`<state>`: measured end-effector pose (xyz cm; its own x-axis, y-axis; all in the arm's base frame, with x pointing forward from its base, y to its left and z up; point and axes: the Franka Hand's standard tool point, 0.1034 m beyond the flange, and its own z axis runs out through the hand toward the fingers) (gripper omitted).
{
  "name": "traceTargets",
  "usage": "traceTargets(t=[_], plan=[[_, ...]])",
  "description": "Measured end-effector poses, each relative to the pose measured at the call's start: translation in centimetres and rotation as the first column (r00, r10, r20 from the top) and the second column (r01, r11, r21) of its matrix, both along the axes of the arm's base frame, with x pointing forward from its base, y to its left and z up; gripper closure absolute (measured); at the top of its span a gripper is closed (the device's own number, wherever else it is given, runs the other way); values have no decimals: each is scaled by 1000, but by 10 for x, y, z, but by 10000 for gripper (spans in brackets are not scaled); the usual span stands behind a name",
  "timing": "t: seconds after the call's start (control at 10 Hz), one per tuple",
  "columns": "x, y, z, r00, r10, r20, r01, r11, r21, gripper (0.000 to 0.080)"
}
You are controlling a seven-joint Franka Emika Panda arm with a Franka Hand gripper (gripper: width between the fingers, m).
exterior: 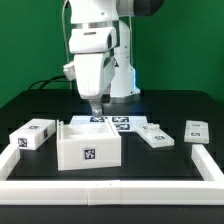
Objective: Assemble cabinet
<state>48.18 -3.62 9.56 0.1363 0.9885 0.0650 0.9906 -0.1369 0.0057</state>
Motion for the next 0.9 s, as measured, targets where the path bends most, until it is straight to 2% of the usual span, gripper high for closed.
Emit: traceTargets(t=[0.3, 0.4, 0.7, 0.9], plan=[[-1, -2, -2, 1000, 8, 0, -8, 1000, 0, 1], [-3, -10, -4, 985, 170, 40, -169, 985, -19, 1], [-27, -16, -18, 950, 309, 42, -307, 950, -58, 1], [-26, -17, -18, 954, 297, 35, -295, 954, -58, 1]])
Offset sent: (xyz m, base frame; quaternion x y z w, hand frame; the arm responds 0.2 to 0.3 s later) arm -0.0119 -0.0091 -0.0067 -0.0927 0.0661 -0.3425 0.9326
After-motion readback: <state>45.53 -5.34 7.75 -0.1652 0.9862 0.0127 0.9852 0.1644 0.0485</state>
